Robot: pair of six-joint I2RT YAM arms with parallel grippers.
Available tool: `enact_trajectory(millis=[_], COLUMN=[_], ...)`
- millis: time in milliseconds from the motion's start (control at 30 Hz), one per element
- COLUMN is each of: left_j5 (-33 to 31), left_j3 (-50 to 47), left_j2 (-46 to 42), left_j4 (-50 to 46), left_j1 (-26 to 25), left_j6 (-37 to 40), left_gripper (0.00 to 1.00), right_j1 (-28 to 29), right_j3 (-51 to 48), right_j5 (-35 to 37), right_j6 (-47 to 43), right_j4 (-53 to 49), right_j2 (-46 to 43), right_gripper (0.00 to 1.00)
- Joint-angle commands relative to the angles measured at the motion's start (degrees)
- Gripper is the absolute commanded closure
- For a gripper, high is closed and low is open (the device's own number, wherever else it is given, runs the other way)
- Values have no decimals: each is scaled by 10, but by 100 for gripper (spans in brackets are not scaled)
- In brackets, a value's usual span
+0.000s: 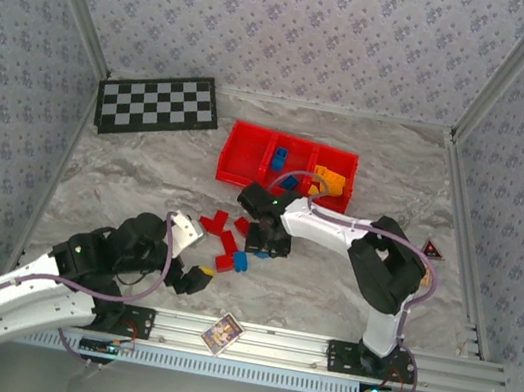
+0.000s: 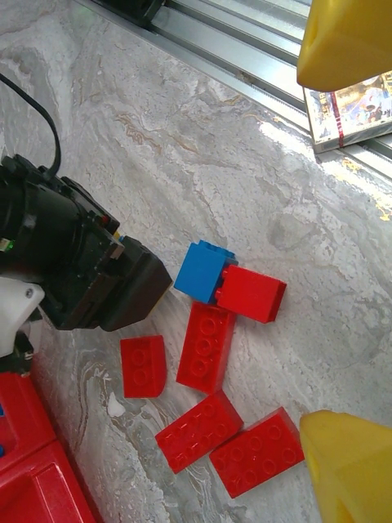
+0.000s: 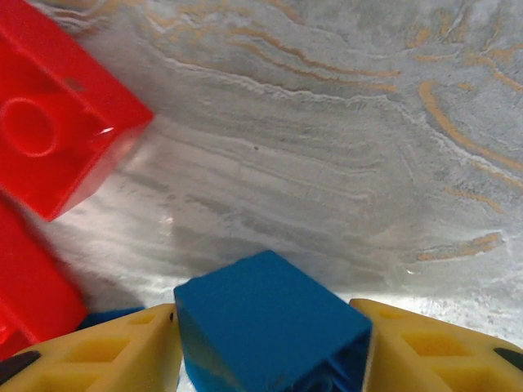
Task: Sort the legos into containers by color
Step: Pick up the lego from the bottom-center of the table.
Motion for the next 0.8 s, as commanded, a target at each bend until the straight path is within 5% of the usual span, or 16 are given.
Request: enact_trajectory(millis=[0, 467, 767], left_j5=[6, 7, 8], left_j3=[6, 6, 6], left_j2=[4, 4, 4], left_j4=[-1, 0, -1], left_j1=[-4, -5, -5], left_j6=[3, 3, 3], left_gripper=[0, 0, 0], right_j1=[-5, -27, -123], right_j3=[15, 44, 194], right_j5=[11, 41, 57], right_j6=[-9, -37, -143], right_j4=[-19, -58, -97], right_j2=[14, -45, -46], right_gripper=[47, 65, 66])
